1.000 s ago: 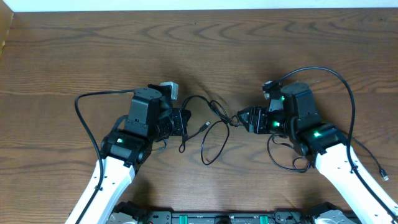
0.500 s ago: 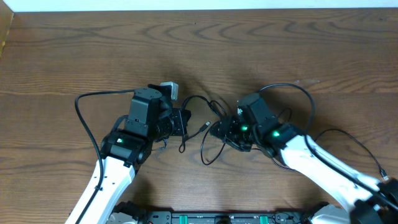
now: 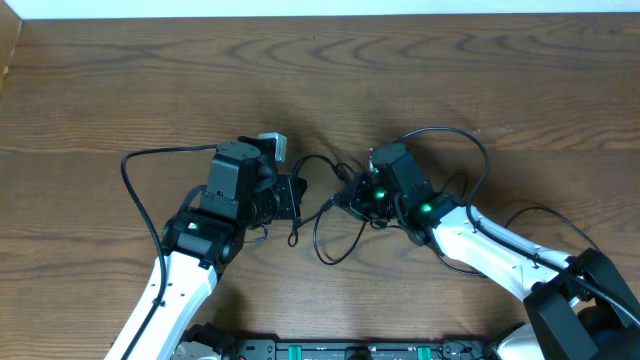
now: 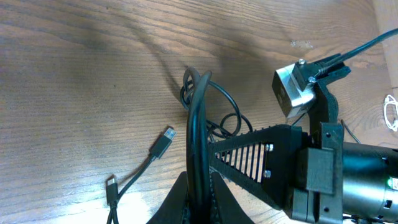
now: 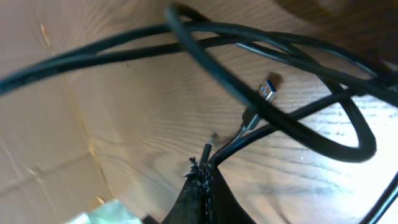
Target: Untangle cables
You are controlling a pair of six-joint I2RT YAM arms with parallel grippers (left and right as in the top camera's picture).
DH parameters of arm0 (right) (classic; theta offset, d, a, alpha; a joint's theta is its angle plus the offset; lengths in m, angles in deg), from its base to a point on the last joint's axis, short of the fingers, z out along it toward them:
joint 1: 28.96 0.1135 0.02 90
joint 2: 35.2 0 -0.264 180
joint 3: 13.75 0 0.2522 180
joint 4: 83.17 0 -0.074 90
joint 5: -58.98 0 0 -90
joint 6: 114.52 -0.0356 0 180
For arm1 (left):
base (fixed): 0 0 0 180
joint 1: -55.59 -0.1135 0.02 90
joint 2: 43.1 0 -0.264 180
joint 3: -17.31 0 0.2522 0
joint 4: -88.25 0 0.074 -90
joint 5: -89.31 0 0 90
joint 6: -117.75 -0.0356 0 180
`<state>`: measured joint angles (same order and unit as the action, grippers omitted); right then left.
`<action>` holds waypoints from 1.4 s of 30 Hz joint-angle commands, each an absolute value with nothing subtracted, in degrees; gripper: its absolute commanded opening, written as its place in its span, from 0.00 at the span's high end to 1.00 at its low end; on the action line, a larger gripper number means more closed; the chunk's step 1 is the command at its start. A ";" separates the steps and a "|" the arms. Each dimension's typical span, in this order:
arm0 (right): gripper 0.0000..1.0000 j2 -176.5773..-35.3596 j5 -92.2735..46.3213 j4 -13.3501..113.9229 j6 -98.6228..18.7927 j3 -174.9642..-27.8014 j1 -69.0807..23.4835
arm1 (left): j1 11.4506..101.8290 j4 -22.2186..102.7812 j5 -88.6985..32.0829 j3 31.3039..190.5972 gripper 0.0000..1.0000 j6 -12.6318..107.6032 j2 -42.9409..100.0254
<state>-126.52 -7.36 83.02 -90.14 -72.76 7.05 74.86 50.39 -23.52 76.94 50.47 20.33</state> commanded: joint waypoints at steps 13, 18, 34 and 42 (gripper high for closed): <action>0.49 -123.22 -13.00 77.07 -101.92 -73.13 7.66 | 74.57 50.26 -24.29 77.27 0.92 50.80 20.47; 0.52 -125.04 -16.01 77.71 -110.14 -73.13 8.88 | 74.57 50.26 -24.29 77.27 0.92 50.80 20.47; 0.99 -125.59 -12.36 89.40 -86.99 -73.15 11.48 | 74.57 49.23 -24.29 77.27 0.92 50.78 20.47; 0.99 -114.72 -0.43 81.33 -62.21 -73.15 11.48 | 74.57 49.21 -24.24 77.27 0.92 50.78 20.47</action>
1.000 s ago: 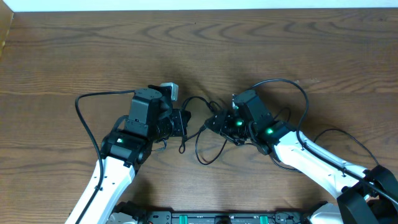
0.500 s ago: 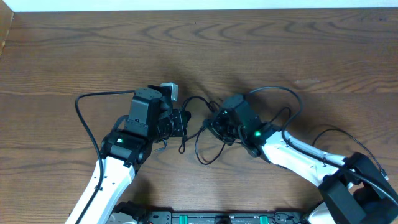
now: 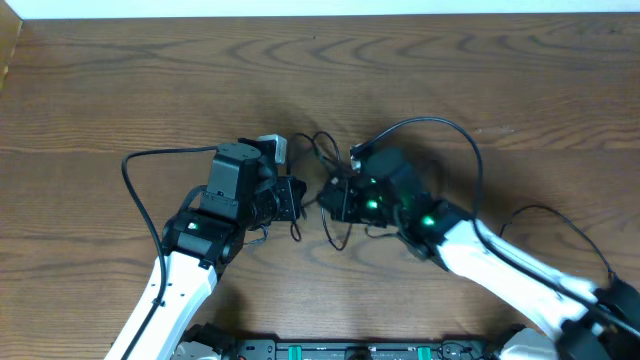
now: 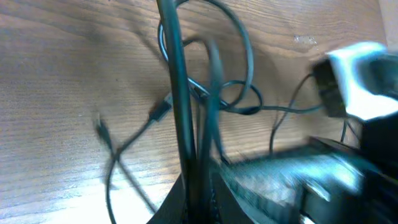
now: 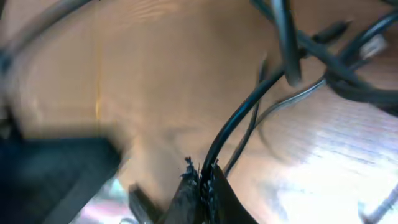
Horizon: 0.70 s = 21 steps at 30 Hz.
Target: Untangle cables
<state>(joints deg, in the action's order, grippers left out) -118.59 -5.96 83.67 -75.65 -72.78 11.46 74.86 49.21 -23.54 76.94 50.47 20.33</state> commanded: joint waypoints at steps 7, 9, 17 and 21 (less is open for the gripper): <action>0.99 -110.83 -9.94 66.97 -59.00 -73.15 10.72 | 74.57 49.21 -24.26 77.27 0.92 50.80 20.47; 0.99 -110.83 -3.71 68.35 -52.13 -73.15 10.72 | 74.57 49.19 -24.26 77.27 0.92 50.82 20.47; 0.99 -110.85 -21.39 70.36 -67.80 -73.15 10.74 | 74.57 48.99 -24.31 77.27 0.92 51.02 20.47; 0.99 -111.01 -14.73 79.13 -52.02 -73.15 10.98 | 74.57 48.55 -24.31 77.27 0.92 51.02 20.47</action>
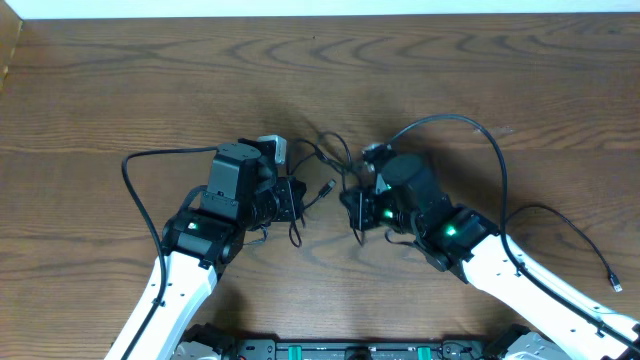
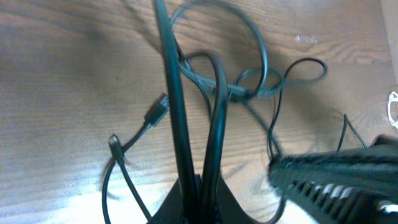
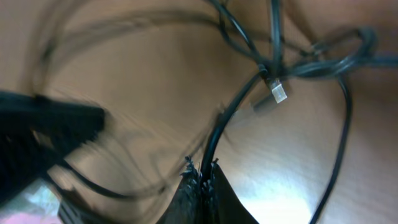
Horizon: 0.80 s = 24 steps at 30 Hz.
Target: Untangle cables
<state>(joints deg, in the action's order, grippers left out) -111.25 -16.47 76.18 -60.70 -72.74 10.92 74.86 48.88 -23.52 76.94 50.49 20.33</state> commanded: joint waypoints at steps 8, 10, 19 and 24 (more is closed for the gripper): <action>0.99 -114.35 -28.98 77.20 -68.64 -73.15 10.78 | 74.60 48.60 -27.91 77.27 0.92 50.97 20.47; 0.99 -116.03 -29.00 79.35 -68.55 -73.15 10.78 | 74.57 48.60 -30.19 77.27 0.92 50.56 20.47; 0.99 -121.43 -23.56 88.79 -65.18 -73.15 8.88 | 74.60 45.80 -55.56 77.27 0.92 27.91 20.47; 0.99 -121.17 -8.10 100.04 -58.49 -73.15 5.21 | 74.57 42.06 -53.97 77.27 0.92 24.79 20.53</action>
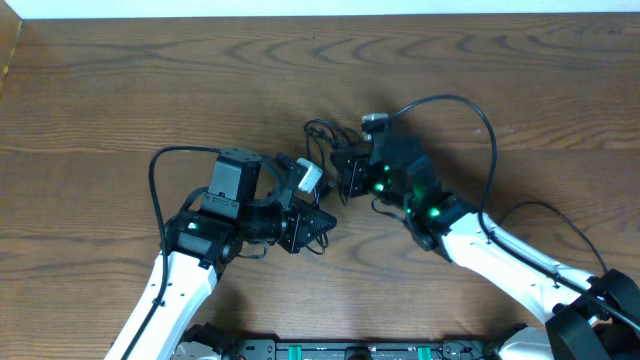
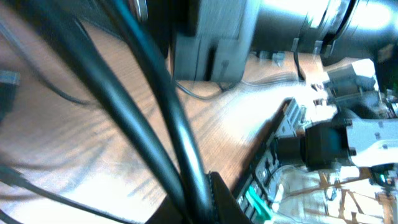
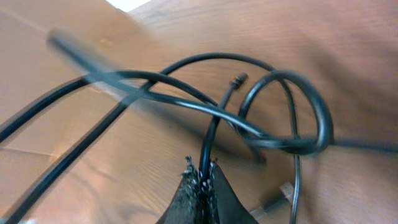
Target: Untangle cables
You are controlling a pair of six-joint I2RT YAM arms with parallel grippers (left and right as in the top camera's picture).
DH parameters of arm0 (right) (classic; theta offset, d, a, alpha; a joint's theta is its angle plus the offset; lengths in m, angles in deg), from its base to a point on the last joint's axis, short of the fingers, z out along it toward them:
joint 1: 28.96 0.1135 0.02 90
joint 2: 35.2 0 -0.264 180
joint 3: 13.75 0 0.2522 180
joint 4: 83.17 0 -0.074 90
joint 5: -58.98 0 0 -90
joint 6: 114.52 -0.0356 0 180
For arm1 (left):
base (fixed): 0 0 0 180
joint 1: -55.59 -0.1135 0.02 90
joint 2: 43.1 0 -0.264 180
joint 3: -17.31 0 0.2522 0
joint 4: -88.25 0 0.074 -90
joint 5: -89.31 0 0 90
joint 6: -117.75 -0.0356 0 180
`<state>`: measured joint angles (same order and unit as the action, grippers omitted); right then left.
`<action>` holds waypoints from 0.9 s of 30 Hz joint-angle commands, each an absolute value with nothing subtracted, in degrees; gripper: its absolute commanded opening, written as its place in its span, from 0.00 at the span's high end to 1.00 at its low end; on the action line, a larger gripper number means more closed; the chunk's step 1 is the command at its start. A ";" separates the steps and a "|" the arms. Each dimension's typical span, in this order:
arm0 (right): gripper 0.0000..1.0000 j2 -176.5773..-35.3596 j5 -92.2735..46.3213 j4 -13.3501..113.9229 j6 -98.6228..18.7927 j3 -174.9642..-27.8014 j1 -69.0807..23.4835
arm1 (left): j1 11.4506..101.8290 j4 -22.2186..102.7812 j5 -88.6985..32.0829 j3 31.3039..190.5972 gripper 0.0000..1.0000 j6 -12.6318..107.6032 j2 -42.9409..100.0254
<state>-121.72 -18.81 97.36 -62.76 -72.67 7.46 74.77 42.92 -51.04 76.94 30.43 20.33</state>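
Observation:
A knot of black cables (image 1: 320, 137) lies on the wooden table between my two arms. My left gripper (image 1: 318, 222) points to the right below the knot and is shut on two strands of thick black cable (image 2: 168, 118). In the blurred left wrist view the left gripper (image 2: 198, 200) clamps those strands. Just right of the knot, my right gripper (image 1: 338, 178) is shut on a thin black cable (image 3: 214, 134). The right wrist view shows the right gripper (image 3: 202, 175) below a cable loop (image 3: 311, 106), with a USB plug (image 3: 278, 196) lying beside it.
The wooden table (image 1: 150, 80) stretches all round. A wire loop (image 1: 470, 110) arches over the right arm and another wire loop (image 1: 155, 175) curves beside the left arm. A black rail (image 1: 350, 350) runs along the near edge.
My left wrist has swung round, and its gripper now sits lower and further right. My right gripper has moved up and left toward the knot. Both stay shut on their cables.
Both grippers faced each other, each shut on a cable, with loose loops hanging below them. Then the right arm stood closer in. After that a plug lay between the grippers. Now the cables are bunched higher up and the left gripper has dropped.

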 commanded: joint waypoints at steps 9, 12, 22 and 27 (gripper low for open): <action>0.99 -117.15 9.01 88.87 -52.31 -73.15 -1.24 | 74.57 41.28 -28.48 77.27 0.92 40.24 20.58; 0.99 -114.13 18.26 85.09 -44.99 -73.15 -2.68 | 74.57 41.28 -18.73 77.27 0.92 48.26 20.58; 0.99 -102.83 29.58 83.32 -40.55 -73.15 -8.47 | 74.57 41.69 -13.47 77.27 0.92 54.25 21.62; 0.99 -102.46 18.21 81.03 -40.77 -73.13 -6.50 | 74.66 44.40 -27.59 77.27 0.92 48.63 23.22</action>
